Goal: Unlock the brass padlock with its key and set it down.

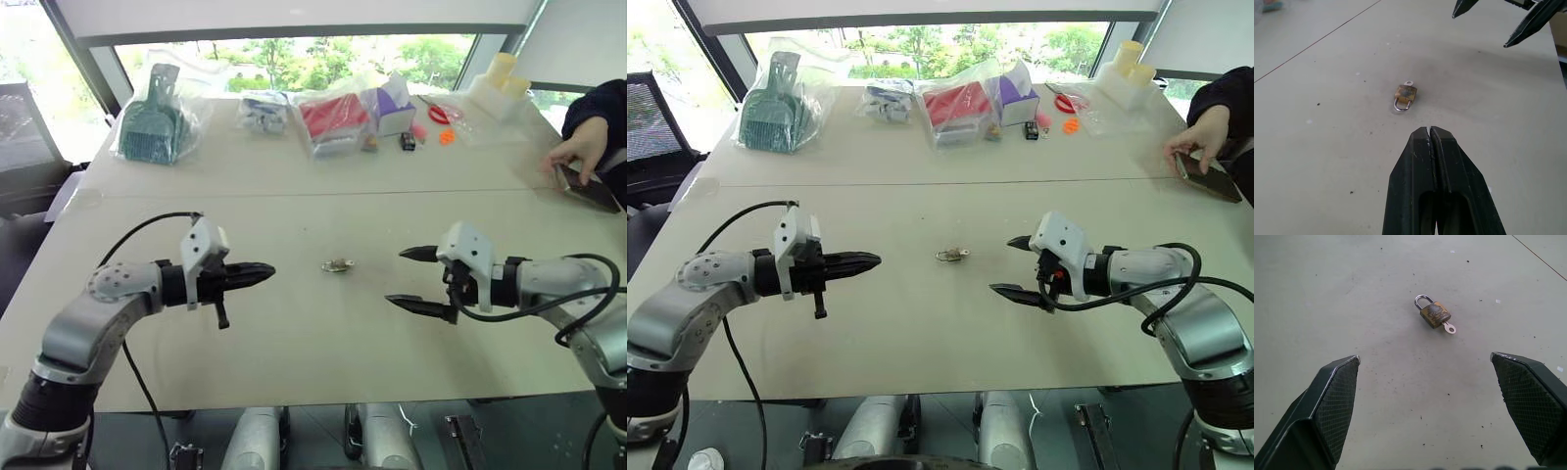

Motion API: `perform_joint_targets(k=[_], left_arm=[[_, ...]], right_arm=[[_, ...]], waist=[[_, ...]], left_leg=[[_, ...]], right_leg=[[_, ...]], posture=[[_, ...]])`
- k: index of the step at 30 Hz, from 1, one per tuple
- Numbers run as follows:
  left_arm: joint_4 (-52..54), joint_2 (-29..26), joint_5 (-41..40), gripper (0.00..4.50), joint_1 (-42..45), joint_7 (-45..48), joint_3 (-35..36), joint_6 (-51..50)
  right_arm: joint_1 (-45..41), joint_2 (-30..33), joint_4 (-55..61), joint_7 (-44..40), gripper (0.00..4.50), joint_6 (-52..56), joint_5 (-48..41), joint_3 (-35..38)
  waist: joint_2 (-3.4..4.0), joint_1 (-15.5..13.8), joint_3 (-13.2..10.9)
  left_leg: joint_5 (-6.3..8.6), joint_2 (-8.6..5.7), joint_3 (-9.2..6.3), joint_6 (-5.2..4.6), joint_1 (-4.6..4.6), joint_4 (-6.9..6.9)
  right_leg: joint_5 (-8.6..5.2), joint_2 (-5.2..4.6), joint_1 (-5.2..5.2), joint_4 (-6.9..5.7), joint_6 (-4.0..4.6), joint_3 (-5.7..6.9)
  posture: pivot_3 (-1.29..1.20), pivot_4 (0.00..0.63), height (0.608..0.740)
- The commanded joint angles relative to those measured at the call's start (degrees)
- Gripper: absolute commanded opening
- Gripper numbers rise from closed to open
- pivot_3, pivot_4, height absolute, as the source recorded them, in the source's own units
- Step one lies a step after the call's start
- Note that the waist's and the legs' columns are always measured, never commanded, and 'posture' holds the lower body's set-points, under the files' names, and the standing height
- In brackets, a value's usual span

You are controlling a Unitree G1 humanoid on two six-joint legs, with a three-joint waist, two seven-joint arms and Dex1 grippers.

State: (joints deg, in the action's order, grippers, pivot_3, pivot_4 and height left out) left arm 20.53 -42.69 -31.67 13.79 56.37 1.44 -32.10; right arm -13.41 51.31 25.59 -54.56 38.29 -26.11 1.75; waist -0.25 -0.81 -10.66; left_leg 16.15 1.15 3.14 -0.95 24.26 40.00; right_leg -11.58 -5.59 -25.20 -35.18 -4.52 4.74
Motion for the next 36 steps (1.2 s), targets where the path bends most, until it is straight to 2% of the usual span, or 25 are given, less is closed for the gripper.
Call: perform_joint_targets(k=[1, 26, 34, 36], left_arm=[[0.1, -0.2, 0.2, 0.00, 0.9, 0.6, 0.5, 1.5], [-0.9, 0.5, 2.0, 0.00, 2.5, 0.0, -1.9, 0.9], [-3.7, 1.9, 4.2, 0.00, 4.3, 1.2, -4.8, 3.1], [-6.7, 4.0, 6.7, 0.55, 6.0, 1.8, -7.9, 5.9]], right_arm=[[-0.8, 0.4, 0.6, -0.4, 4.44, -1.3, 0.1, 0.3], [-3.6, 0.0, -0.9, -0.9, 4.44, -2.5, 1.8, -1.4], [-3.3, -0.1, -0.1, -0.1, 4.44, -2.2, 1.7, -1.0], [-3.2, -0.3, 0.2, 0.4, 4.50, -2.1, 1.7, -1.0]], waist=[[0.00, 0.0, 0.0], [0.00, 0.0, 0.0], [0.00, 0.0, 0.0], [0.00, -0.1, 0.0]], left_leg=[[0.00, 0.00, 0.00, 0.00, 0.00, 0.00], [0.00, 0.00, 0.00, 0.00, 0.00, 0.00], [0.00, -0.01, 0.01, 0.00, 0.00, 0.01], [0.00, -0.09, 0.01, 0.00, 0.00, 0.01]], right_leg=[[0.00, 0.00, 0.00, 0.00, 0.00, 0.00], [0.02, 0.00, 0.00, -0.01, -0.02, 0.00], [0.02, 0.00, 0.01, -0.01, -0.02, 0.00], [0.03, 0.00, 0.01, -0.02, -0.04, 0.00]], posture=[[0.00, 0.150, 0.740], [0.00, 0.150, 0.740], [0.00, 0.150, 0.740], [0.00, 0.150, 0.740]])
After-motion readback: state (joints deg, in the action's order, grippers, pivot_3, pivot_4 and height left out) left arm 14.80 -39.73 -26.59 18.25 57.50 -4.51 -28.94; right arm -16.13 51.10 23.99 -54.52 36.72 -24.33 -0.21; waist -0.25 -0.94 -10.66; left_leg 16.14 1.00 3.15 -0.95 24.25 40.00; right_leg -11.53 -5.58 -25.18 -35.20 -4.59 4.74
